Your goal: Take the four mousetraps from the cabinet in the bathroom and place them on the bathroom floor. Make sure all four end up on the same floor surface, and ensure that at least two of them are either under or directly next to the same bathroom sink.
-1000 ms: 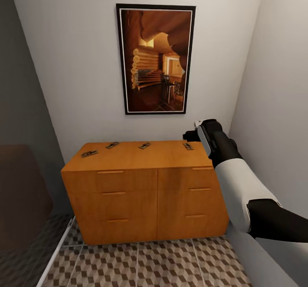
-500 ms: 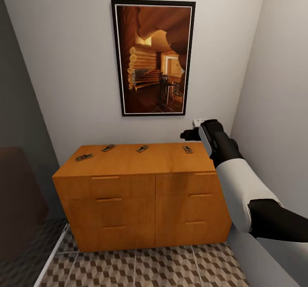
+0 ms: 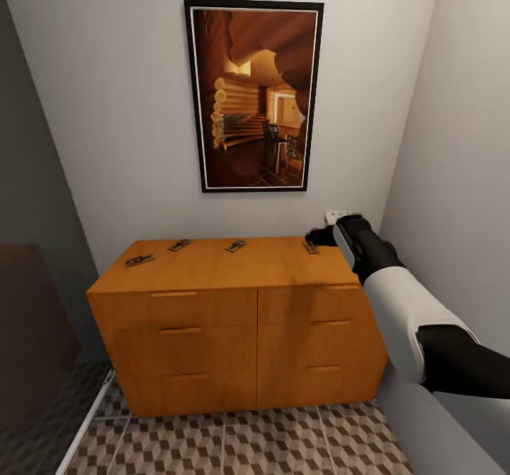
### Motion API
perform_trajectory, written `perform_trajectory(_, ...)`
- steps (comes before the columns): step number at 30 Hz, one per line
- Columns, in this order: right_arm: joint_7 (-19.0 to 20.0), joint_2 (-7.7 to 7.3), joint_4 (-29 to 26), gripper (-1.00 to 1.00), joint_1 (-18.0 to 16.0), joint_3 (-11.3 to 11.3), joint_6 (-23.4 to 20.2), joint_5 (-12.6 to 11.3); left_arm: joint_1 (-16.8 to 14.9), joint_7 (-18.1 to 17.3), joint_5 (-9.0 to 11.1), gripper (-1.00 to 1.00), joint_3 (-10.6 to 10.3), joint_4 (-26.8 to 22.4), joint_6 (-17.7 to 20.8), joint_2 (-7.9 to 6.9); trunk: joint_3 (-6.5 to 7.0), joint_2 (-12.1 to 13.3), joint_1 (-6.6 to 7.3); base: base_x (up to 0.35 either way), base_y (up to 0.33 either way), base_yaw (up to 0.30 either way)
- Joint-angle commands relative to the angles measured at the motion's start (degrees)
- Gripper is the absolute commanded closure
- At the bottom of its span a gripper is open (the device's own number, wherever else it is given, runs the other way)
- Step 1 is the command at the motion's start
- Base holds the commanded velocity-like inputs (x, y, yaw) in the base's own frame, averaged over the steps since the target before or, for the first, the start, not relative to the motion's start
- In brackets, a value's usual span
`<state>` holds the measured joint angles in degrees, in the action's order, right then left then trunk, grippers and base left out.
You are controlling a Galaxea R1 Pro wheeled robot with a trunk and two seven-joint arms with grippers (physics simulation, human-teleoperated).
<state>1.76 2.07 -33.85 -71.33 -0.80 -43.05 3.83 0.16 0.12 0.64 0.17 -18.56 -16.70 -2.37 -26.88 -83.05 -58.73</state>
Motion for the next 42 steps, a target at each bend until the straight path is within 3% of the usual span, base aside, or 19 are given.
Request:
perform_trajectory(1, 0.2, -0.05, 0.4, -1.00, 0.0, -0.1, 0.1, 0.4, 0.0, 0.0, 0.1, -1.00, 0.0, -0.1, -0.1, 0.00, -0.05, 0.0, 0.00, 0.000, 0.000, 0.000)
perform_trajectory(12, 2.4, -1.79, 2.3, -1.00, 0.0, -0.1, 1.6, 0.3, 0.0, 0.0, 0.1, -1.00, 0.0, -0.1, -0.1, 0.00, -0.05, 0.0, 0.00, 0.000, 0.000, 0.000)
perform_trajectory(29, 2.9, -1.98, 2.6, -1.00, 0.0, -0.2, 1.8, 0.4, 0.0, 0.0, 0.1, -1.00, 0.0, -0.1, 0.0, 0.00, -0.05, 0.0, 0.00, 0.134, 0.000, 0.000)
perform_trajectory(42, 3.0, -2.58, 7.1, -1.00, 0.0, -0.2, 5.9, 0.5, 0.0, 0.0, 0.1, -1.00, 0.0, -0.1, -0.1, 0.00, -0.05, 0.0, 0.00, 0.078, 0.000, 0.000)
